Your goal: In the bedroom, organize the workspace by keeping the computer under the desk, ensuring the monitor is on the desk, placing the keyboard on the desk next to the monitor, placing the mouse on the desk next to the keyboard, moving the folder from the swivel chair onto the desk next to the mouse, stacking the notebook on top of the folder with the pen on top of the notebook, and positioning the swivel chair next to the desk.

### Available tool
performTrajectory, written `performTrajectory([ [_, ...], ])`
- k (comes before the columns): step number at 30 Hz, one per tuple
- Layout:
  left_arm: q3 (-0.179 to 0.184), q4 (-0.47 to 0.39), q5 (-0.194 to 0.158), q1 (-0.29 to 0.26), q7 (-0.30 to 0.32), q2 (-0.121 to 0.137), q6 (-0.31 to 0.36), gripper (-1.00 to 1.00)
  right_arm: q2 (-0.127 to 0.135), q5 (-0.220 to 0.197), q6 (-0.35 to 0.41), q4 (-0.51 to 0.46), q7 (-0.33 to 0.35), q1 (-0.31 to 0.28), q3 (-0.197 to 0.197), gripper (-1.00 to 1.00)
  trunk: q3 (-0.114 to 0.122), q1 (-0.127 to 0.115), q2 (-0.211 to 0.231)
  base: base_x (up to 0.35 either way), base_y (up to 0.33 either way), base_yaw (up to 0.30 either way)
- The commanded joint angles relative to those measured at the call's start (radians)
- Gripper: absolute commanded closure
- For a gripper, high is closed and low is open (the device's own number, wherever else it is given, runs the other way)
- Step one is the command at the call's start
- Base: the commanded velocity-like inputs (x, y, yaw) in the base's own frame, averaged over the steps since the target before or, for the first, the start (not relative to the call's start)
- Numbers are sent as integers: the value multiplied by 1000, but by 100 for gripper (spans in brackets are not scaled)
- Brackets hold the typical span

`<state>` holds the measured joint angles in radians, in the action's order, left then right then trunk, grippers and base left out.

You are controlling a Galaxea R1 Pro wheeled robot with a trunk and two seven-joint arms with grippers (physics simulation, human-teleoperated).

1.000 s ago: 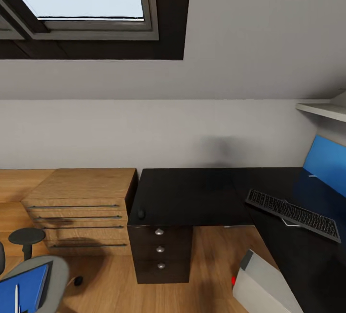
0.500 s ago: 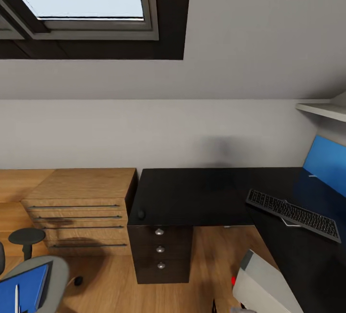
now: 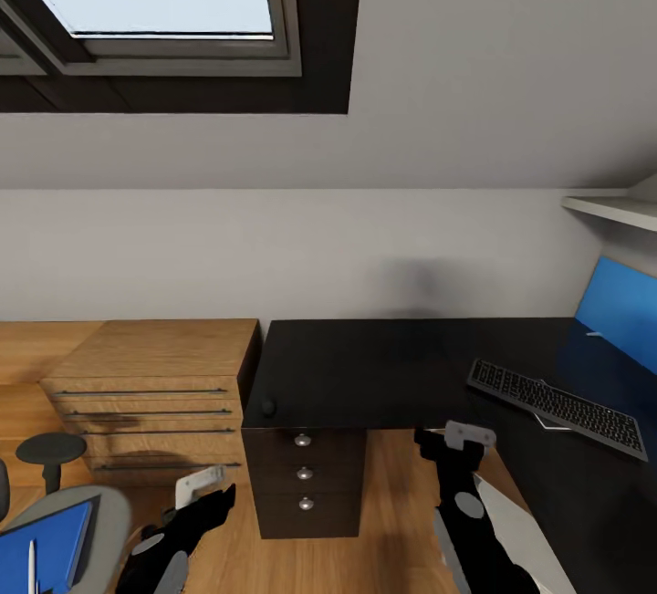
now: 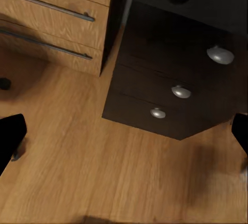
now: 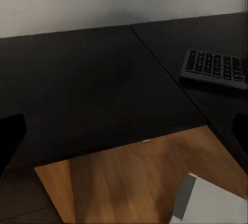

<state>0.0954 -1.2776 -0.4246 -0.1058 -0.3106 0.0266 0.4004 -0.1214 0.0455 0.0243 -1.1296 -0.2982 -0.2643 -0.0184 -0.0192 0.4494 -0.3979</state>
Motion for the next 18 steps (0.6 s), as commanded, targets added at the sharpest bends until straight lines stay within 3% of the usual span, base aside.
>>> performTrajectory([
  [1,3,-7,-17,-16,-10,1,9,-100,0,-2,50,-22,-2,-21,-8,-100,-2,1,-2,0,0,0],
  [3,3,-19,-48,-60,-12,0,22,-100,1,-22,180,-45,-2,-91,-37,-100,-2,1,-2,0,0,0],
  [5,4,-77,-154,-114,-35,-2,42,-100,3,-83,403,46,2,-255,-117,-100,-2,1,-2,0,0,0],
  [9,3,-84,-178,-121,-53,-1,45,-100,2,-103,430,76,4,-288,-135,-100,-2,1,-2,0,0,0],
  [18,2,-37,-178,-124,-56,16,44,-100,-4,-111,434,82,6,-297,-140,-100,-2,1,-2,65,0,0],
])
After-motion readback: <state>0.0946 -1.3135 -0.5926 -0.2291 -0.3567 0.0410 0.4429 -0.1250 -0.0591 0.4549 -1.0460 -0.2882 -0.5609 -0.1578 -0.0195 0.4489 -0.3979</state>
